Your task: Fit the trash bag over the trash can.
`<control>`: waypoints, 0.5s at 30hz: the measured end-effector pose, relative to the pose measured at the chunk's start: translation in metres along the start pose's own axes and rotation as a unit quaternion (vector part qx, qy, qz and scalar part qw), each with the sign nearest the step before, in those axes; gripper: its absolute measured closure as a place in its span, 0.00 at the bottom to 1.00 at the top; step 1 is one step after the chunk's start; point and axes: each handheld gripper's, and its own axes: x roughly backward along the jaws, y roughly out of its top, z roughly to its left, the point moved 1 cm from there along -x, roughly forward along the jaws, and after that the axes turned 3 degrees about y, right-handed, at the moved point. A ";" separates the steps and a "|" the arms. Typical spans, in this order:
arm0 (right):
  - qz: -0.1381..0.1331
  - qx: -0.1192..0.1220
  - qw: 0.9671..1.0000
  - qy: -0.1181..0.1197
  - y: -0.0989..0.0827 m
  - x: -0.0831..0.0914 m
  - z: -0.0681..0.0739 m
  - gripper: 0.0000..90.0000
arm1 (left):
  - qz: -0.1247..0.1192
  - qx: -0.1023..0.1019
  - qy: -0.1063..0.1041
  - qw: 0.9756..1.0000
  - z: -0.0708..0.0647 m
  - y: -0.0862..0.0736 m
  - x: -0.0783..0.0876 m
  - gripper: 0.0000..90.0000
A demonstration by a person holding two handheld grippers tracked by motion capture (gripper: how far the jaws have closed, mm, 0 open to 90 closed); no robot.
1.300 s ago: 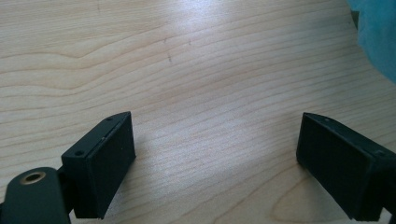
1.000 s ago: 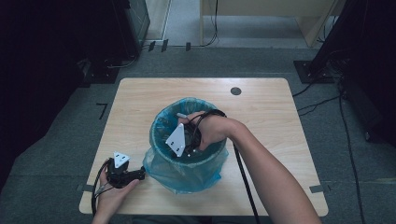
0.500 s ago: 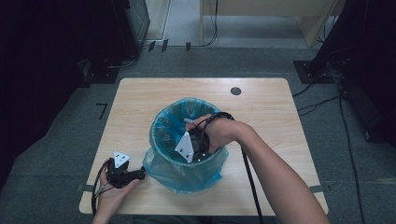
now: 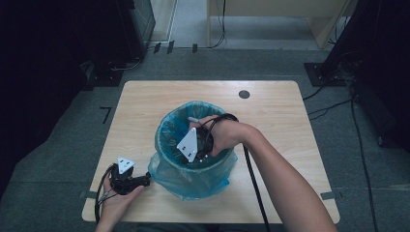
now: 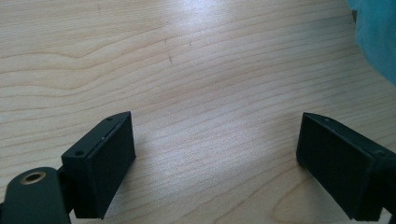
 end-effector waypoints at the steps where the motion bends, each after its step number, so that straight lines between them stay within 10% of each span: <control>1: -0.002 0.002 1.000 -0.009 0.002 0.001 -0.002 1.00 | 0.000 0.000 0.000 1.000 0.000 0.000 0.000 0.12; 9: -0.010 0.016 0.995 -0.098 0.005 0.004 -0.021 1.00 | 0.000 0.000 0.000 1.000 0.000 0.000 0.000 0.12; 15: -0.001 0.025 0.994 -0.105 0.004 -0.001 -0.026 1.00 | 0.000 0.000 0.000 1.000 0.000 0.000 0.000 0.12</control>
